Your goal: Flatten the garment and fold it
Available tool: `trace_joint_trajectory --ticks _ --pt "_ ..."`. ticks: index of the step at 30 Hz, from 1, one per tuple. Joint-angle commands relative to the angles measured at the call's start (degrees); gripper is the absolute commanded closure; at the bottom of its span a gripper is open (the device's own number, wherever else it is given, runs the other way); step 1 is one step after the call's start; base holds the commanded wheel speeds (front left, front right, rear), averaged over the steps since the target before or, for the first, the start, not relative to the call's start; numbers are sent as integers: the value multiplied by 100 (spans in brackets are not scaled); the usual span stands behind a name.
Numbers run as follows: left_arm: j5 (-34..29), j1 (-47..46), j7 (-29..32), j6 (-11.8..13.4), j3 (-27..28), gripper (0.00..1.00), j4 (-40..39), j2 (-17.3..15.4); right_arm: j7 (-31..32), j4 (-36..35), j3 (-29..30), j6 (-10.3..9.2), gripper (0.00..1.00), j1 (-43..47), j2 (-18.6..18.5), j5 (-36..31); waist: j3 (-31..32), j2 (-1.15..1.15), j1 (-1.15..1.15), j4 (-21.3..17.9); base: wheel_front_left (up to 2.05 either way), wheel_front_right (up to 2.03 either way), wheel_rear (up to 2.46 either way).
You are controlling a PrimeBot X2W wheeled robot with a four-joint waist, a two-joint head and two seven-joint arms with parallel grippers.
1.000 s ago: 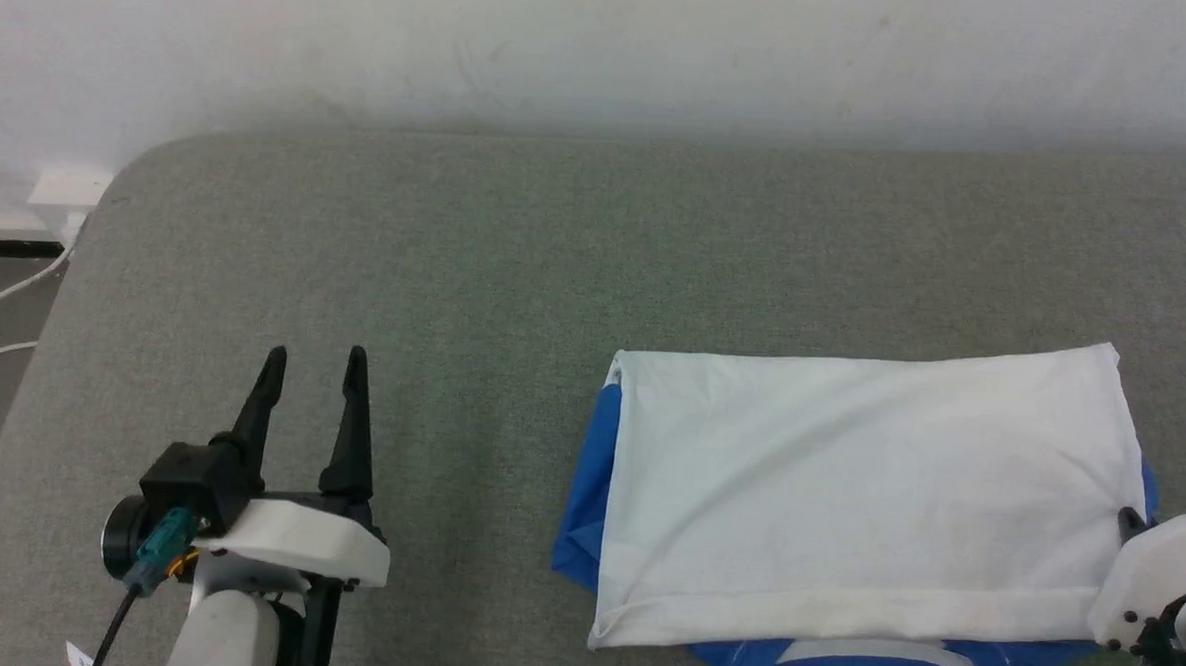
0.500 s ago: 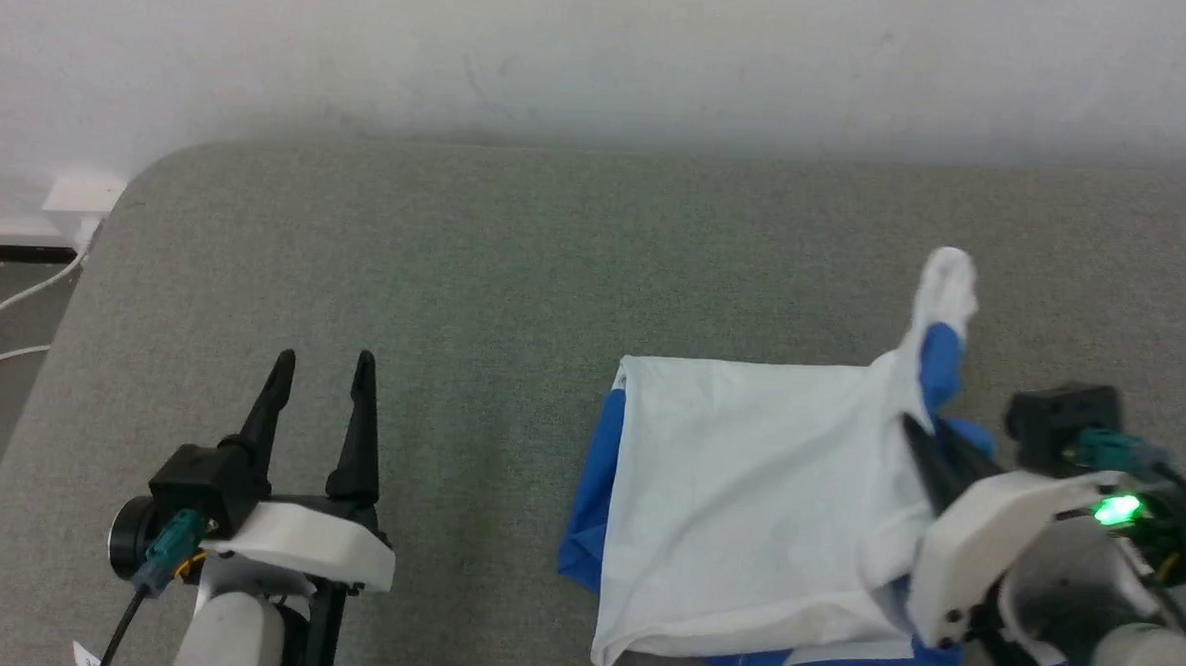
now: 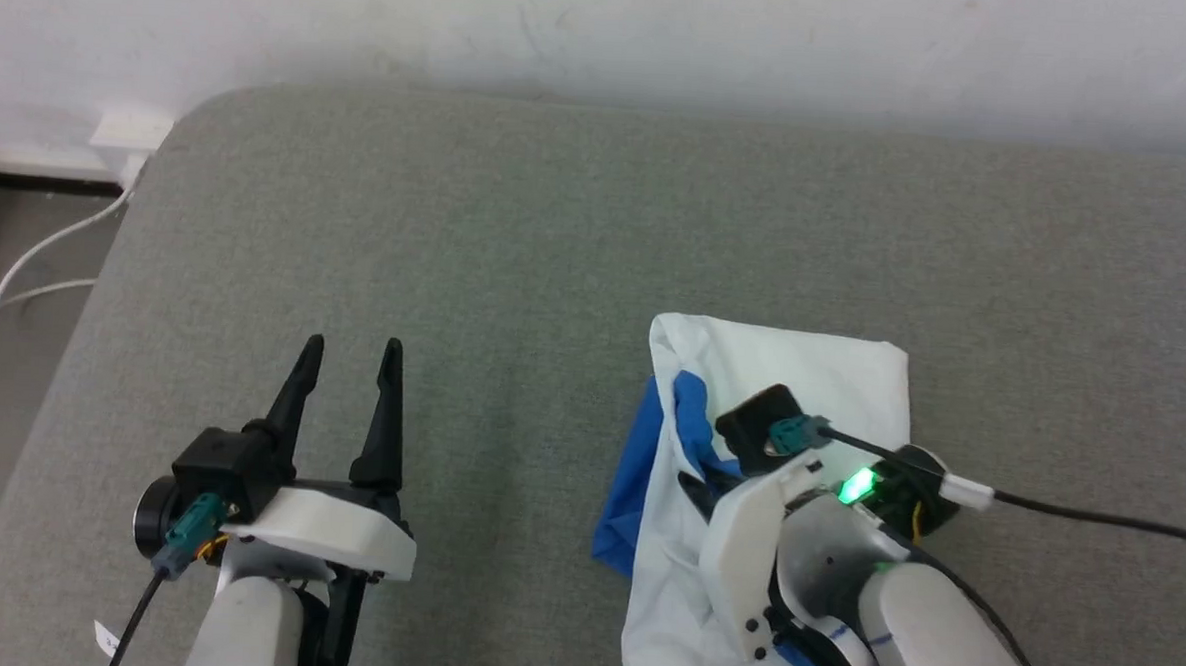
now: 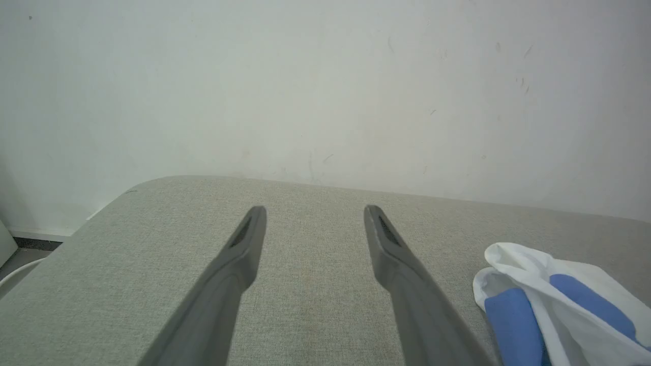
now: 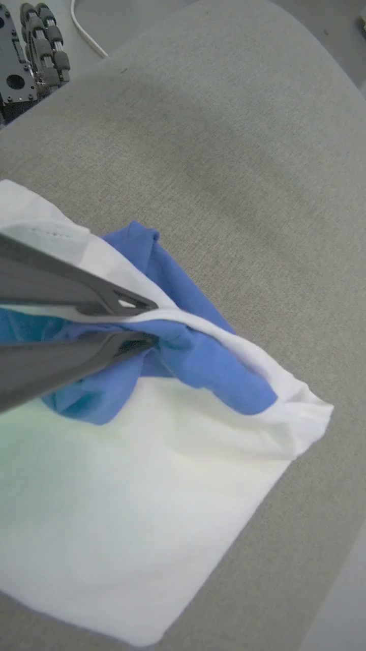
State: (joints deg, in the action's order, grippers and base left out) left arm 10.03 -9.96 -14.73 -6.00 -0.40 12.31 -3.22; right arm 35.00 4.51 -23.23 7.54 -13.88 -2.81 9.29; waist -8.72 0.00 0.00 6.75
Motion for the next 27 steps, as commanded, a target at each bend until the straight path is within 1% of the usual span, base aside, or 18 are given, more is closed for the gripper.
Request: trace_joint_trajectory --ticks 1,3,4,5,6,7,10,14,15,18,21,24,27 --pt "9 -86 -27 -23 4 0 12 20 -47 181 -58 -5 100 -161 -7 57 -126 0 0 113 0 0 0" --pt "9 -104 -27 -27 10 0 14 23 -5 492 -155 -5 100 -274 -7 190 -172 0 0 140 0 0 0" --pt "8 -112 -27 -29 13 0 16 24 27 621 -208 -5 86 -322 -7 262 -185 0 0 148 0 0 0" --pt "8 -119 -27 -30 16 0 17 25 60 721 -252 -5 67 -362 -7 328 -197 0 0 152 0 0 0" --pt "7 -123 -27 -30 21 0 16 26 95 789 -297 -5 9 -388 -7 409 -205 0 0 150 0 0 0" --pt "7 -122 -27 -27 33 0 13 27 133 821 -339 -5 0 -400 -7 528 -209 0 0 136 0 0 0" --pt "-5 -96 -27 -14 73 0 16 29 201 728 -456 -5 0 -404 -7 946 -180 0 0 53 0 0 0" --pt "-51 -78 -27 -14 92 0 24 30 -51 160 -443 -5 0 -342 -7 1505 -63 0 0 -75 0 0 0" --pt "-62 -71 -27 -15 98 0 17 31 -228 -56 -401 -5 0 -315 -7 1660 -35 0 0 -110 0 0 0" --pt "-91 -41 -27 -21 109 0 6 31 -1067 -763 -130 -5 0 -173 -7 2400 60 0 0 -217 0 0 0" --pt "-110 5 -27 -17 134 0 -19 32 -1974 -1184 429 -5 0 61 -7 2844 147 0 0 -337 0 0 0" --pt "-123 29 -27 -21 162 0 -47 32 -2711 -1250 1096 -5 0 345 -7 2990 196 0 0 -437 0 0 0" --pt "-138 46 -27 -26 173 0 -61 32 -3202 -999 1695 -5 0 605 -7 2928 215 0 0 -494 0 0 0"
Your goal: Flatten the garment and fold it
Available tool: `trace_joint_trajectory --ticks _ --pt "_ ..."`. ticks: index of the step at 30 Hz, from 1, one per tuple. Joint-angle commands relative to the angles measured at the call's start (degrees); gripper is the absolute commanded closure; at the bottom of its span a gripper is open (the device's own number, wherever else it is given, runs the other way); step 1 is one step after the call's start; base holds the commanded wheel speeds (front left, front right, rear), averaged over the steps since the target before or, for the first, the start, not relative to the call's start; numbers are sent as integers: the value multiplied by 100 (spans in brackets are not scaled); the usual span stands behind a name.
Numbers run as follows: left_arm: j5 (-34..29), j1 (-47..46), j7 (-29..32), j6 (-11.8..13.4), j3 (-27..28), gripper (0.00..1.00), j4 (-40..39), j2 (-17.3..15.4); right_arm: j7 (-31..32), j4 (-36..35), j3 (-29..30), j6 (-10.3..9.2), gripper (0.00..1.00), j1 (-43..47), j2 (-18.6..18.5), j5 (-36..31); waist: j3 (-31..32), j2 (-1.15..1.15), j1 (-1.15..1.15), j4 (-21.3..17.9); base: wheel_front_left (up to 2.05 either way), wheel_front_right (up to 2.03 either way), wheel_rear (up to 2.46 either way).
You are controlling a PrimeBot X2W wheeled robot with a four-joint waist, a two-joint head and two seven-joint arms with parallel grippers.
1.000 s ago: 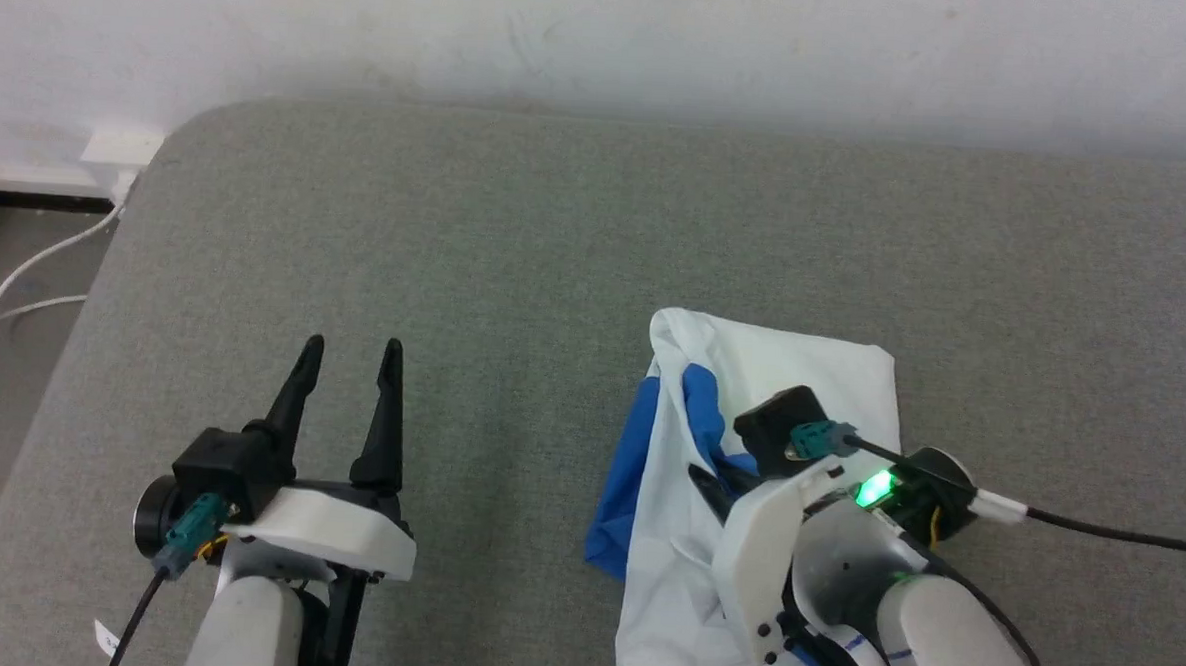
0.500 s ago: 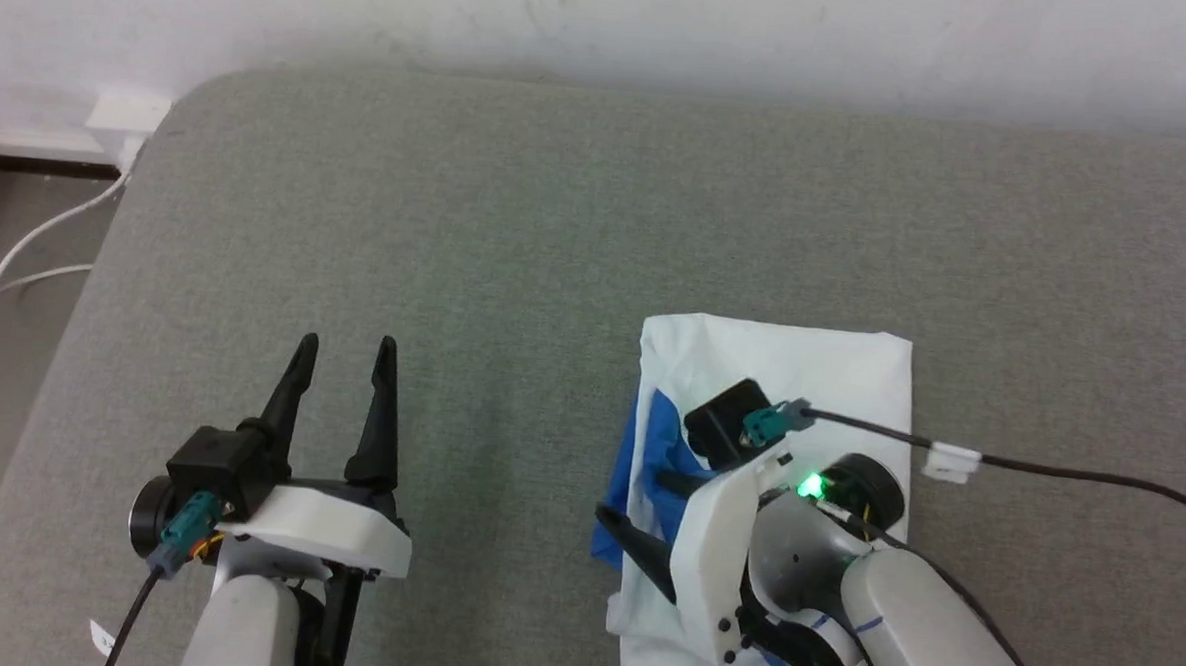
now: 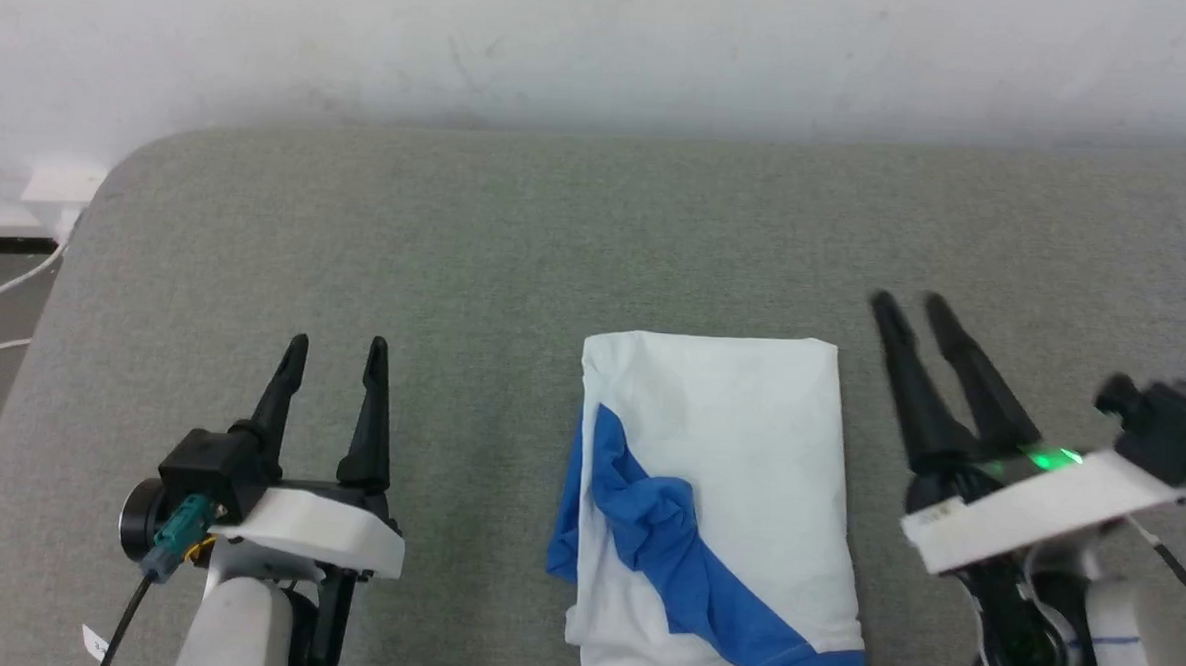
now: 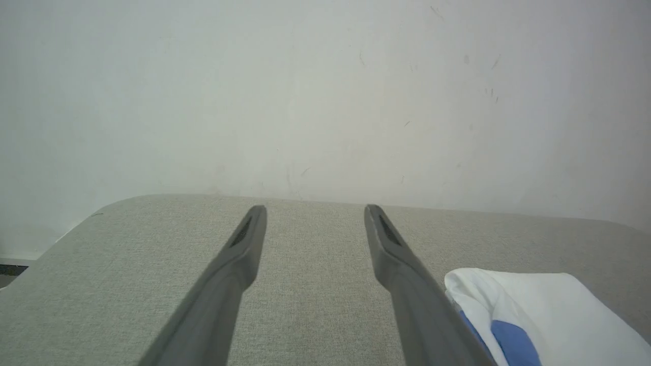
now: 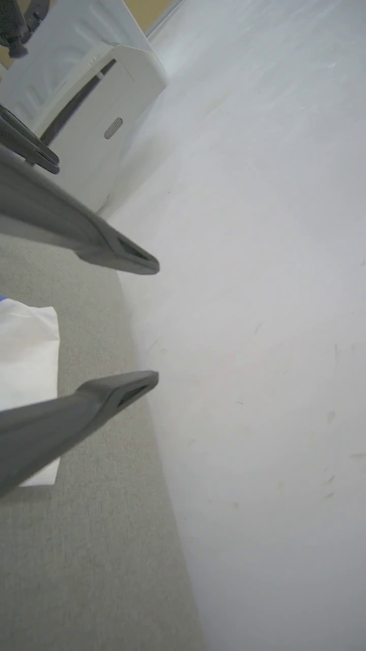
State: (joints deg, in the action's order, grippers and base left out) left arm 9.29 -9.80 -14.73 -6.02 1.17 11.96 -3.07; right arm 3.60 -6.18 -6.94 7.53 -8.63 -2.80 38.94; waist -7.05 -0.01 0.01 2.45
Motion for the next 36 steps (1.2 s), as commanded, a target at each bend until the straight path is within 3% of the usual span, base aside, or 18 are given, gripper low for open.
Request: trace_joint_trajectory --ticks 1,4,9,21,26,27,28,29,30,31,36 --pt "-67 36 -27 -26 19 0 -30 17 -141 198 216 -4 0 155 -8 -106 49 1 -1 -78 0 0 0" --pt "-62 41 -27 -34 27 0 -36 18 -155 609 507 -4 0 318 -8 -519 37 1 -1 -108 0 0 0" --pt "-63 36 -27 -49 14 0 -27 18 -102 1318 637 -4 0 396 -8 -373 0 1 -1 -97 0 0 0" --pt "-32 -33 -27 -63 -70 0 -8 19 703 2900 225 -4 0 3 -8 137 -110 1 -1 107 0 0 0" --pt "-28 -21 -27 -64 -61 0 9 19 1166 3356 92 -4 0 -116 -8 50 -108 1 -1 144 0 0 0" --pt "-26 -19 -27 -63 -62 0 11 19 1227 3399 82 -4 16 -143 -8 55 -105 1 -1 145 0 0 0" --pt "-22 -14 -27 -57 -62 0 12 19 1286 3438 70 -4 56 -168 -8 78 -100 1 -1 142 0 0 0" --pt "-19 -8 -27 -51 -63 0 12 19 1335 3469 55 -4 66 -192 -8 96 -97 1 -1 137 0 0 0" --pt "-16 -4 -27 -43 -69 0 10 19 1368 3489 47 -4 94 -217 -8 102 -94 1 -1 129 0 0 0" --pt "-13 -3 -27 -34 -78 0 7 19 1407 3506 36 -4 100 -245 -8 63 -93 1 -1 119 0 0 0" --pt "-12 17 -27 -9 -75 0 -28 19 1532 3388 -23 -4 100 -426 -8 -354 -95 1 -1 -12 0 0 0"
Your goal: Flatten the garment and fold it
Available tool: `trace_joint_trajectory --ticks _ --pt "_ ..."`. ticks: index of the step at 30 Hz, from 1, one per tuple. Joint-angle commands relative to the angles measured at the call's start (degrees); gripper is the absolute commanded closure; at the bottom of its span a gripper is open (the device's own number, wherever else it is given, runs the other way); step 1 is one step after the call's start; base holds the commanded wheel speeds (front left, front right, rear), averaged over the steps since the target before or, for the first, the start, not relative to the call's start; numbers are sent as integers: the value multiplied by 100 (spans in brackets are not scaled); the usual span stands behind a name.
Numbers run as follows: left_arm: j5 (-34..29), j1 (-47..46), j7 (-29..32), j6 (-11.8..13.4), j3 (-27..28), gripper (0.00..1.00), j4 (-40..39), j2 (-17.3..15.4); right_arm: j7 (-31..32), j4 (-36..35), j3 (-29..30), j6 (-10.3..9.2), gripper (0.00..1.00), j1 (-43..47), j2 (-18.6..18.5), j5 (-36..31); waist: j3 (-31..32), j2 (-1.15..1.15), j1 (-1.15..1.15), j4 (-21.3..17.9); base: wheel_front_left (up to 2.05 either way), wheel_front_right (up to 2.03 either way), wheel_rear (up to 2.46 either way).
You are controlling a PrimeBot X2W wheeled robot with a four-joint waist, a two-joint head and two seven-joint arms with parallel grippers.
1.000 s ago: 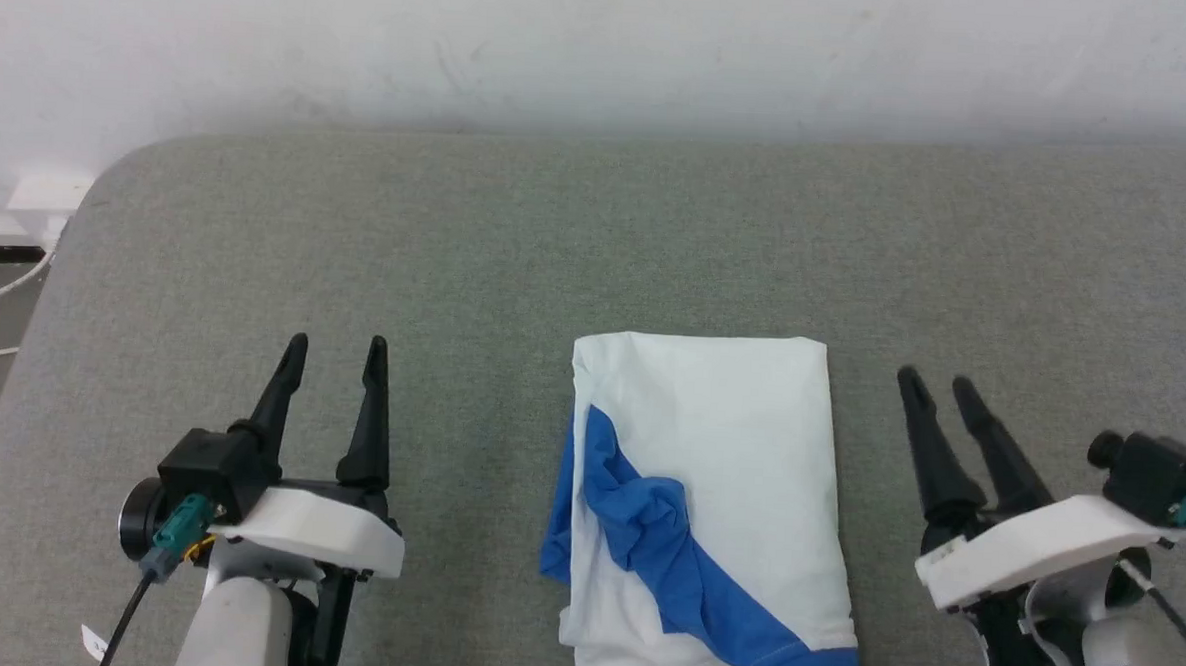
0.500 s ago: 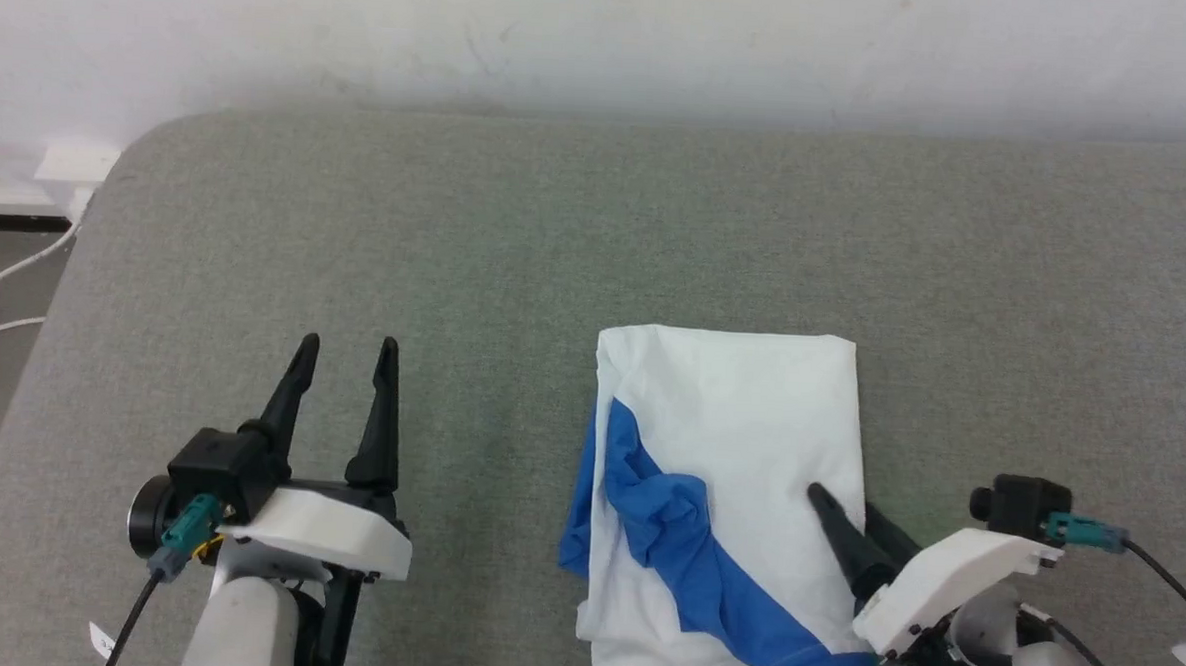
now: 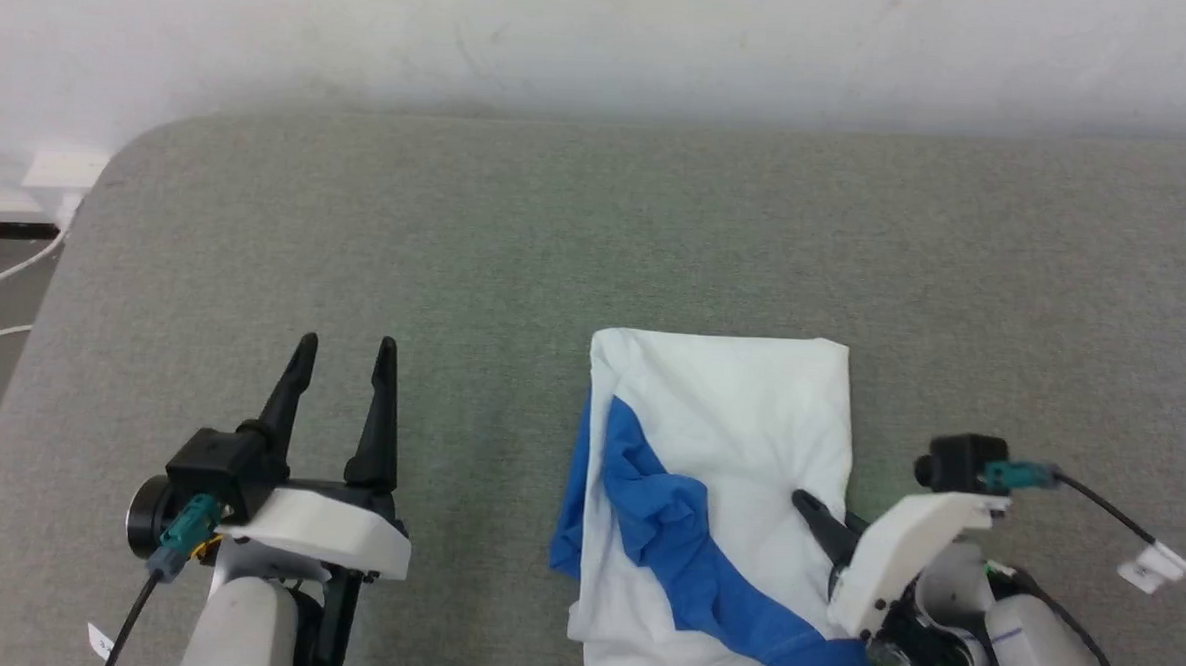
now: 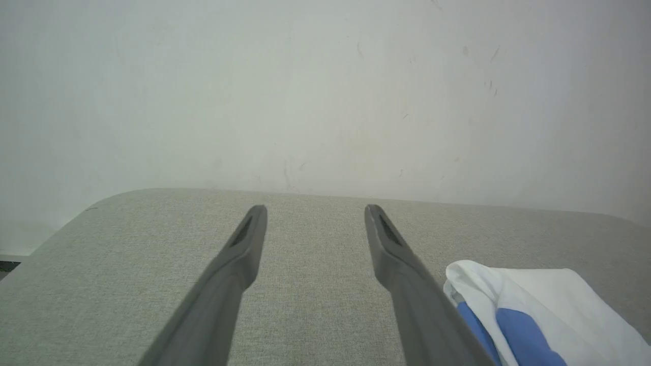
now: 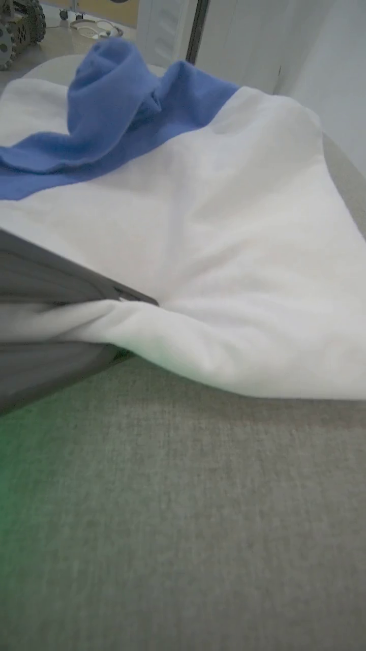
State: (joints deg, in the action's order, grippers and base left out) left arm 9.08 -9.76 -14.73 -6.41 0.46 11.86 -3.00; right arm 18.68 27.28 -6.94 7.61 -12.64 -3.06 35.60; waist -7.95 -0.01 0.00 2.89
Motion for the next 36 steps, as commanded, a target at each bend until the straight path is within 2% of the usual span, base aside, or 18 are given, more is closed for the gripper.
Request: trace_joint_trajectory --ticks 1,4,6,10,16,21,27,36 --pt "6 25 -27 36 7 0 -35 12 85 -35 -51 -12 100 -95 18 -235 -9 1 0 -118 0 0 0" --pt "-16 70 -27 40 51 0 -77 11 354 -390 -139 -12 100 -351 -6 -1108 -25 1 0 -352 0 0 0" --pt "-34 80 -27 38 74 0 -112 7 588 -707 -309 -12 100 -547 -164 -1641 -63 1 0 -538 0 0 0" --pt "-76 30 -27 32 102 0 -210 -5 1017 -1313 -897 -12 100 -953 -758 -2346 -193 1 0 -965 0 0 0" --pt "-142 -150 -27 18 110 0 -403 -33 1217 -1672 -1472 -12 100 -1538 -1690 -2718 -495 1 0 -1668 0 0 0" --pt "-252 -372 -27 0 36 0 -552 -123 1002 -1511 -1596 -12 100 -1933 -2253 -2706 -858 1 0 -2180 0 0 0" --pt "-364 -649 2 -18 -58 0 -709 -330 510 -995 -1381 -12 100 -2325 -2649 -2963 -1325 1 0 -2586 0 0 0" --pt "-491 -1058 381 -42 -196 0 -1215 -679 -49 -55 -527 -12 100 -2895 -2754 -3557 -2115 1 0 -2687 0 0 0"
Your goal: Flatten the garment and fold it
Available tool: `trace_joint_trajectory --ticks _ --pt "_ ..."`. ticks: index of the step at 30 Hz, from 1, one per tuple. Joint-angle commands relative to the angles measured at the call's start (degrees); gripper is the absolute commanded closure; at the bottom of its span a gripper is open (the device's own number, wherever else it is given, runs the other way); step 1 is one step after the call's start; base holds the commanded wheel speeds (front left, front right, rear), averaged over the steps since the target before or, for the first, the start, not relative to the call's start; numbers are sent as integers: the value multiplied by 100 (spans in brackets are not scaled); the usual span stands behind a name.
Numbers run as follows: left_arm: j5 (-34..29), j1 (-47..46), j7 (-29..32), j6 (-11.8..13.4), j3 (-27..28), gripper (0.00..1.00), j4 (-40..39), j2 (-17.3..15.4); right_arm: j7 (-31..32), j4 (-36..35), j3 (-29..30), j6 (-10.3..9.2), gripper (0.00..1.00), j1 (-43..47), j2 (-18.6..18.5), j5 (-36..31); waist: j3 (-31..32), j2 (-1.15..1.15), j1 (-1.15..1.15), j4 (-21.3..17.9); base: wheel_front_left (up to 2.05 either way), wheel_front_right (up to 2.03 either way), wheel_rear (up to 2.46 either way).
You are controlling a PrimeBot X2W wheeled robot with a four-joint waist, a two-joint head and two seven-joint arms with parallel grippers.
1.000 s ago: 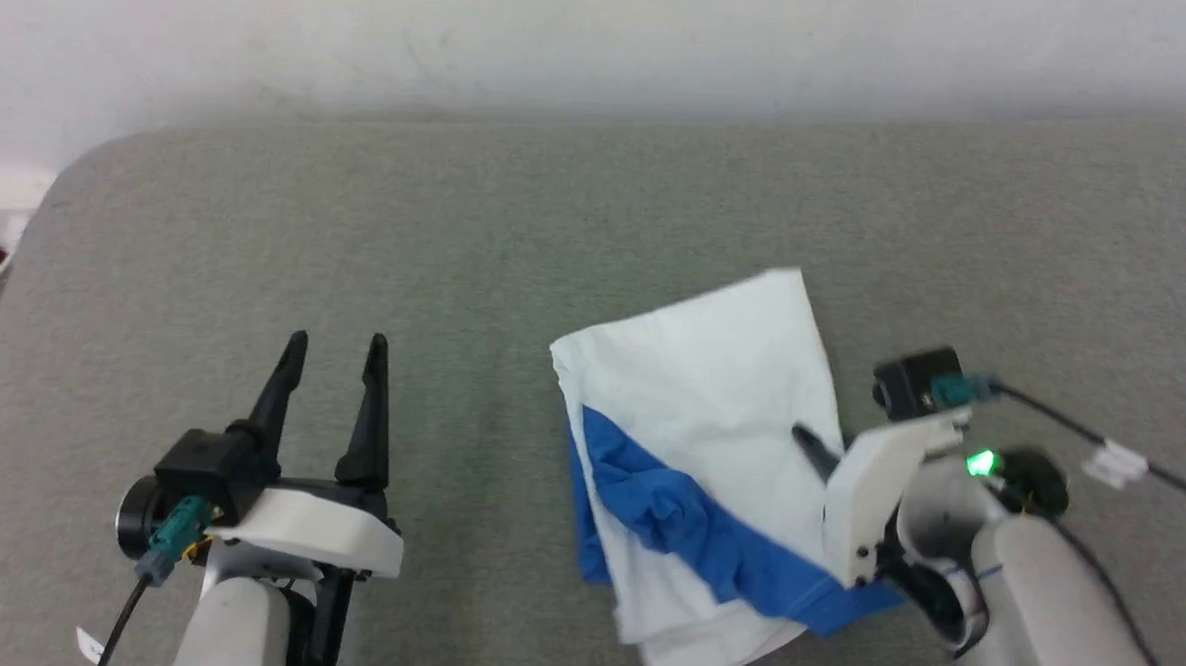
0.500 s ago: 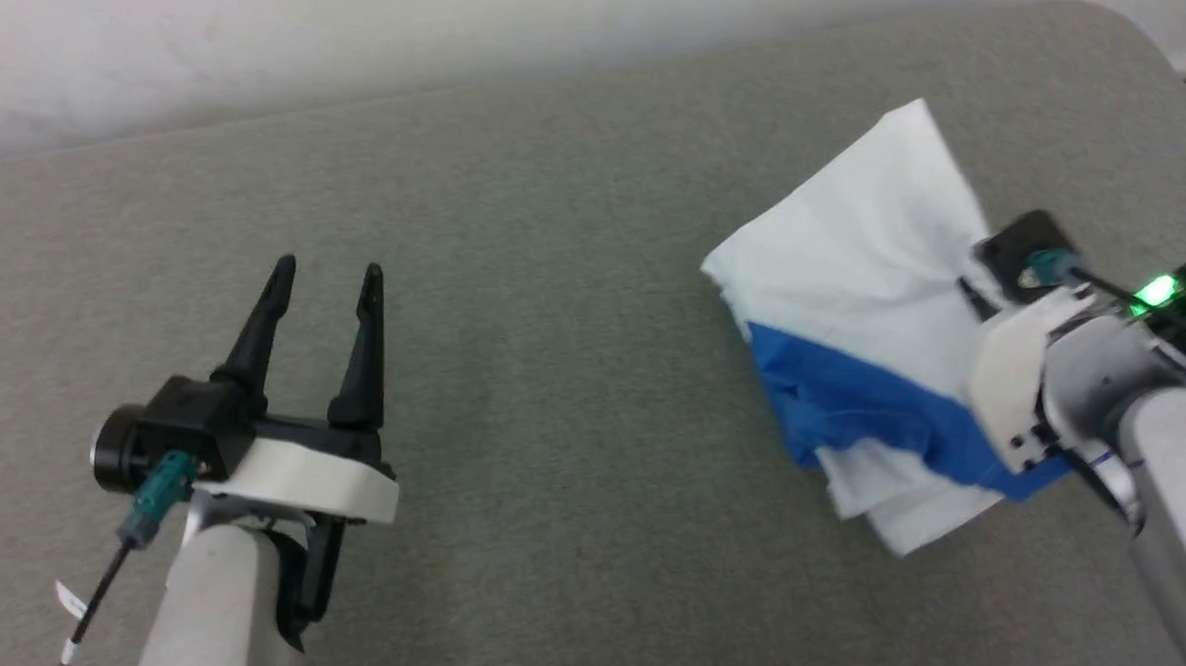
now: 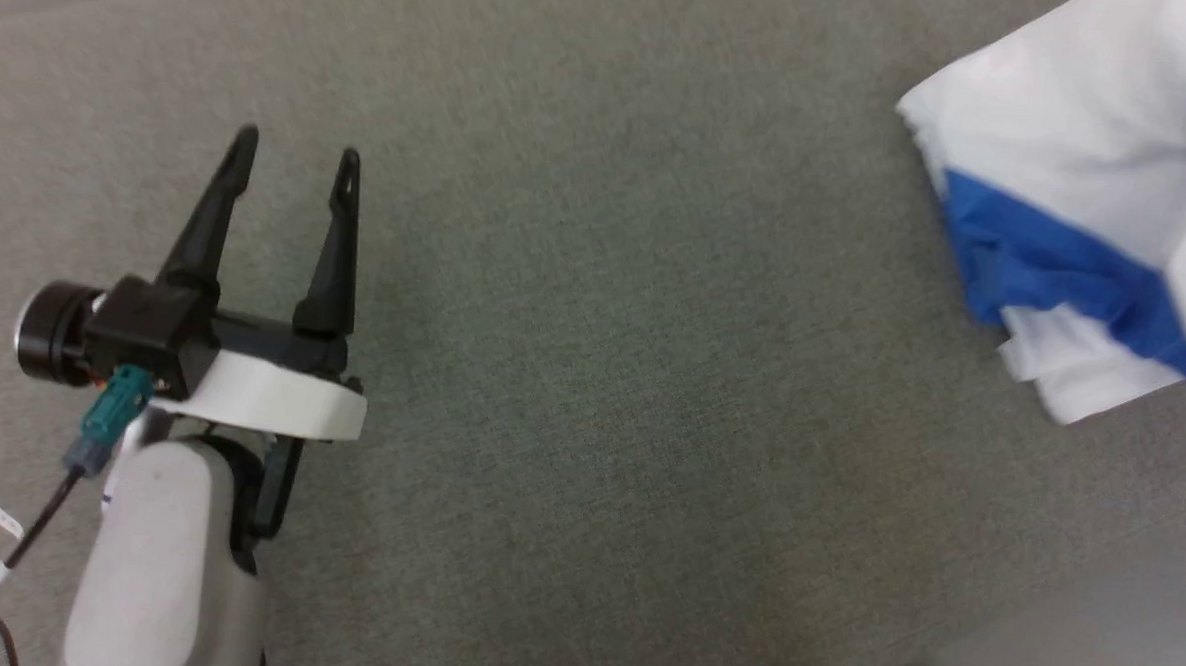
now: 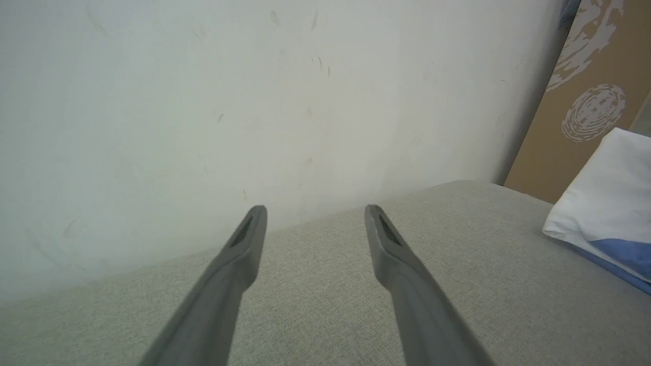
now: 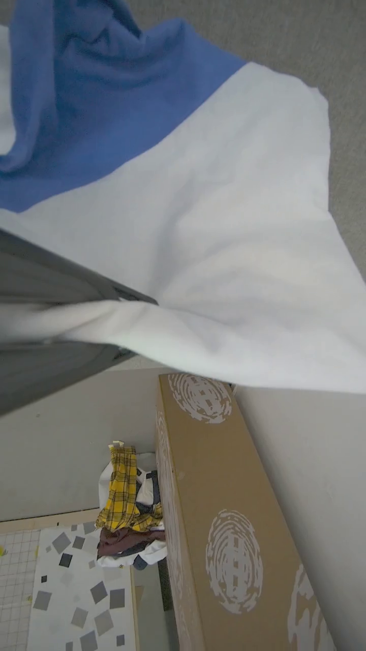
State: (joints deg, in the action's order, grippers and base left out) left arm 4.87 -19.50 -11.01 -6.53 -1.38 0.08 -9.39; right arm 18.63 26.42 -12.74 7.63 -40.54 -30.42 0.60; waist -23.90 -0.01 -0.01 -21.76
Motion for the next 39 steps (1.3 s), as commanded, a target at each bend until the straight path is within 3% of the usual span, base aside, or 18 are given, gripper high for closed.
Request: trace_joint_trajectory --ticks 1,10,19,20,22,23,24,31,39 --pt "-72 -122 45 -33 -29 0 -92 -73 -112 146 176 -14 100 -164 -12 -133 -595 1 1 -205 0 0 0" --pt "-63 -453 253 -46 -105 0 -379 -276 -873 934 1266 -14 100 -690 192 -850 -1124 1 1 47 0 0 0" --pt "-48 -517 219 0 -154 0 -379 -318 -1096 1506 2074 -14 100 -999 446 -1502 -1175 1 1 278 0 0 0" --pt "-43 -493 203 15 -158 0 -362 -309 -1086 1553 2150 -14 82 -989 467 -1573 -1135 1 1 291 0 0 0" --pt "-21 -442 154 44 -164 0 -306 -281 -1036 1658 2317 -14 76 -952 477 -1697 -1020 1 1 319 0 0 0" --pt "-5 -413 123 58 -169 0 -269 -261 -990 1705 2420 -14 68 -927 482 -1758 -944 1 1 331 0 0 0" --pt "13 -382 88 70 -177 0 -226 -236 -907 1766 2517 -14 0 -890 495 -1809 -855 1 1 344 0 0 0" --pt "194 -117 -187 99 -271 0 266 -1 -887 1720 2975 -14 0 -471 544 -1957 32 1 1 520 0 0 0" --pt "385 460 -357 152 -342 0 787 259 -1433 1015 3048 -14 0 367 849 -1129 1174 1 1 919 0 0 0"
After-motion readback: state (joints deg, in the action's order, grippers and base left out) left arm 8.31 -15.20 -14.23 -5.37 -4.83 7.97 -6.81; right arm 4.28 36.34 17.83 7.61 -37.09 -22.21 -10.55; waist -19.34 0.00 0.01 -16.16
